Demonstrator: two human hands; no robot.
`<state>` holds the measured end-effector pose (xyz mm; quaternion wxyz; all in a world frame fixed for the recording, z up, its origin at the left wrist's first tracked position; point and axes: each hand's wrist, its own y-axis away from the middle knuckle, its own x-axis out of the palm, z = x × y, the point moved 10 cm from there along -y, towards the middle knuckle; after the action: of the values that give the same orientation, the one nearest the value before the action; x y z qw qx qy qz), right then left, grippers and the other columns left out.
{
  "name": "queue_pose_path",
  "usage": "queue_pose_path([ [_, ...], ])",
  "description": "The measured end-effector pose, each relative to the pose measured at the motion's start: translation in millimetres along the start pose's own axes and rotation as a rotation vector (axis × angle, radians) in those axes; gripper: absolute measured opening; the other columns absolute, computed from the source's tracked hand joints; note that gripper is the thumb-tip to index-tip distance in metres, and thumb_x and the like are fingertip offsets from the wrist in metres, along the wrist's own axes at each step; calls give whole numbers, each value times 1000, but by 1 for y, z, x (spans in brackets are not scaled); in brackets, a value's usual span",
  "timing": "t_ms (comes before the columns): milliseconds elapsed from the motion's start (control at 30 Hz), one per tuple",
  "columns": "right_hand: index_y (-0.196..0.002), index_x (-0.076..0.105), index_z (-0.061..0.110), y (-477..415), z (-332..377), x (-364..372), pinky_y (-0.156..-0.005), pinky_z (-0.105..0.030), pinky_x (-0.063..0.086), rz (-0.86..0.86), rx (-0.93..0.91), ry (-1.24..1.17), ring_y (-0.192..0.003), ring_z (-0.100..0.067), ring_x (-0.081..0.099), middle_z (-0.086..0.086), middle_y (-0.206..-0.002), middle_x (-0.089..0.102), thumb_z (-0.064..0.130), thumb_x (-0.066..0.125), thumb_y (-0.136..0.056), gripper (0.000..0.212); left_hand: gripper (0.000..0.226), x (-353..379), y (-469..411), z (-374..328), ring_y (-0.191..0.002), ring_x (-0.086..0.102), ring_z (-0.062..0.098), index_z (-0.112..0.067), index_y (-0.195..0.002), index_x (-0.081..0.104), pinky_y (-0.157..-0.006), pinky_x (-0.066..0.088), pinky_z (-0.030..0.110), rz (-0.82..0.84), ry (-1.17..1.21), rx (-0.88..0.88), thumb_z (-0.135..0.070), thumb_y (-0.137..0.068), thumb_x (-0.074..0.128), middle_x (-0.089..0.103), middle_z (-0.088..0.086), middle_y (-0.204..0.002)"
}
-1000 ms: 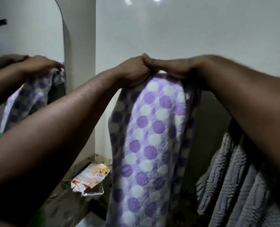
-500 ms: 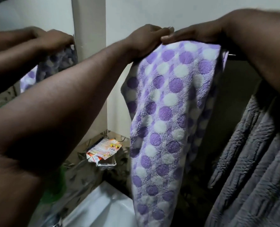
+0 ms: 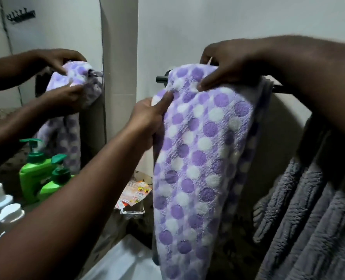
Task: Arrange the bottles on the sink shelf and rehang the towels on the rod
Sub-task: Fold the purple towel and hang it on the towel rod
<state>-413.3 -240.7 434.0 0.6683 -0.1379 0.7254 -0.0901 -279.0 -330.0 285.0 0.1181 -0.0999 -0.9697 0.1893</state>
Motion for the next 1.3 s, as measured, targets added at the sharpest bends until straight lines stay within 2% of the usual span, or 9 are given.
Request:
queue_pose_path([
  [67,-126,51,13,-3,27,5,-81,-41,52,-82,-68,152,-96,-34,61,-12,-113,65,30,72,-84,50,31,-15,-6,-31,-74,67,13,-15,-90,74,-67,57,31,-144,-147,235,-45,-88,78,78,1,-84],
  [200,-129,45,16,3,40,28,-95,-46,38,-247,-123,343,-112,-37,55,-15,-132,54,24,39,-92,38,44,-16,-6,-55,-63,50,13,-18,-74,55,-54,35,25,-278,-617,517,-57,-91,66,56,-8,-62],
  [367,-159,17,39,14,33,42,-118,-61,15,-253,-210,649,-140,-36,39,-10,-167,20,75,3,-79,89,44,-17,-8,-38,-65,50,13,-18,-80,55,-60,36,31,-249,-529,512,-59,-96,54,54,-7,-66],
  [467,-157,16,48,25,38,51,-119,-67,9,-290,-326,764,-151,-37,26,-6,-171,12,95,12,-73,97,41,-11,-4,-9,-69,56,10,-26,-82,57,-70,48,37,-168,-296,393,-66,-90,55,62,-9,-75],
  [633,-155,38,38,53,39,58,-115,-73,18,-521,-470,775,-149,-38,34,-9,-165,33,79,35,-92,75,44,5,5,17,-91,71,16,-19,-99,61,-88,58,40,4,110,210,-61,-90,64,74,6,-101],
  [800,-157,34,34,84,26,63,-115,-69,25,-762,-439,649,-153,-35,26,-7,-166,29,60,40,-101,63,33,1,8,19,-96,68,23,-16,-106,61,-87,56,39,-7,300,152,-48,-100,60,73,9,-104],
  [1000,-157,36,24,103,12,62,-117,-63,27,-794,-385,570,-153,-31,29,-7,-165,31,64,42,-99,71,64,-1,3,24,-106,73,27,-9,-127,60,-92,57,44,-8,322,6,-64,-97,51,74,16,-120],
  [1200,-146,40,36,71,-27,15,-103,-45,43,-400,81,141,-131,-29,50,-1,-144,53,93,45,-71,94,52,25,3,-23,-83,71,9,-15,-107,60,-79,60,33,102,111,188,-60,-84,72,72,-1,-100],
  [1300,-117,61,28,45,-30,0,-83,-35,49,-177,146,-103,-107,-23,64,5,-116,68,86,67,-64,79,77,42,-10,-38,-103,71,24,-3,-115,65,-100,56,54,219,152,120,-68,-76,77,73,9,-115],
])
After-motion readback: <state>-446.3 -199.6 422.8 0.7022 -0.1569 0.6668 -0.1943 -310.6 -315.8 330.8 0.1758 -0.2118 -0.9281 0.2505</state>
